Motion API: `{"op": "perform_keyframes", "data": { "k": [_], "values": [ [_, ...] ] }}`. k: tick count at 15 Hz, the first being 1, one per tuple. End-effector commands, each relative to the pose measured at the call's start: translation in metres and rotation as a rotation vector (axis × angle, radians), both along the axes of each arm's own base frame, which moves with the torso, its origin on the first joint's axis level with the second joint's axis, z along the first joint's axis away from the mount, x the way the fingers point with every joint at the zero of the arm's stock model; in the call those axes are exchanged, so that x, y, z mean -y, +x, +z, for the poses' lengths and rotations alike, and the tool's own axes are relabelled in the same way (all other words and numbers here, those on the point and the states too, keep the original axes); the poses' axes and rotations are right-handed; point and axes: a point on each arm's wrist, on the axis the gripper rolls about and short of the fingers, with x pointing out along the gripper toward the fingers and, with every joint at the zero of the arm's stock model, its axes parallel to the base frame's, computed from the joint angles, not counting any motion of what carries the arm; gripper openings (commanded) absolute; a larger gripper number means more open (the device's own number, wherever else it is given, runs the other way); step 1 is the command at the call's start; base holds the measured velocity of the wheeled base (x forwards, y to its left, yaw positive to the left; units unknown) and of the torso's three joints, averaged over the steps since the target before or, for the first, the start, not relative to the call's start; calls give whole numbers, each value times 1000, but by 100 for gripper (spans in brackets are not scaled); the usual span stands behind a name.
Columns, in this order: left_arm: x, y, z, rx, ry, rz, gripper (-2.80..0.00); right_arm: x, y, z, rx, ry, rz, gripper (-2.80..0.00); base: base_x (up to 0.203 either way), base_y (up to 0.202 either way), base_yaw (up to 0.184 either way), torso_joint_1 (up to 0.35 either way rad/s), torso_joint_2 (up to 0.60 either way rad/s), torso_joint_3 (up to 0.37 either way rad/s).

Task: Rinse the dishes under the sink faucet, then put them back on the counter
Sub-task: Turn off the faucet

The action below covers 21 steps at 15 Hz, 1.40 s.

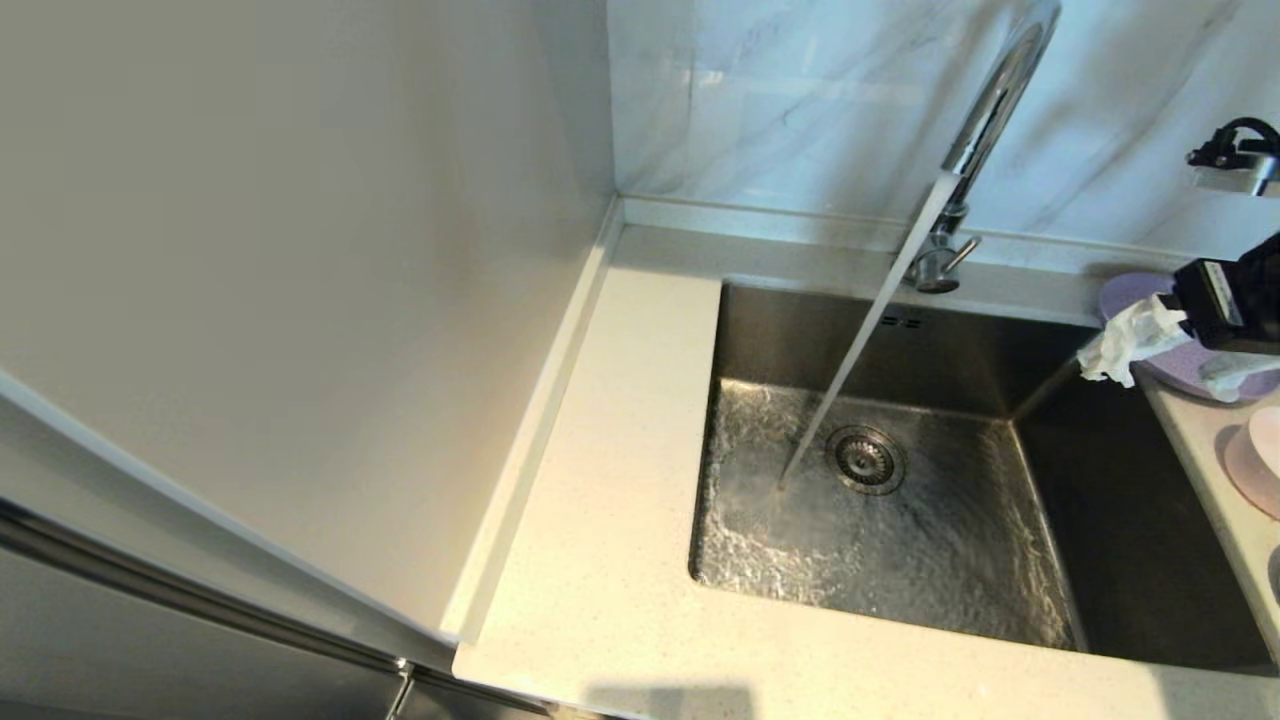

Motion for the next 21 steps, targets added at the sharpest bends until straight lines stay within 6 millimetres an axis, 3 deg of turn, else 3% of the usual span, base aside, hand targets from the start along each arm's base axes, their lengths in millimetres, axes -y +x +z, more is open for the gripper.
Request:
{"op": "perform_keyframes", "data": {
  "k": [1,6,7,14,17,21],
  "values": [
    [0,0,0,0,0,0,-280,-2,5,-4,-16,-5,3,0,0,0,0,0,0,0],
    [0,0,0,0,0,0,-280,-2,8,-6,-24,-11,13,0,0,0,0,0,0,0],
    [0,0,0,0,0,0,-280,-2,10,-7,-23,-11,13,-280,0,0,0,0,0,0],
    [0,0,0,0,0,0,-280,-8,18,-10,-22,-15,32,-280,0,0,0,0,0,0],
    [0,0,0,0,0,0,-280,-15,32,-22,-74,-14,52,-280,0,0,0,0,0,0],
    [0,0,0,0,0,0,-280,3,55,-36,-68,75,28,-280,0,0,0,0,0,0]
  ]
}}
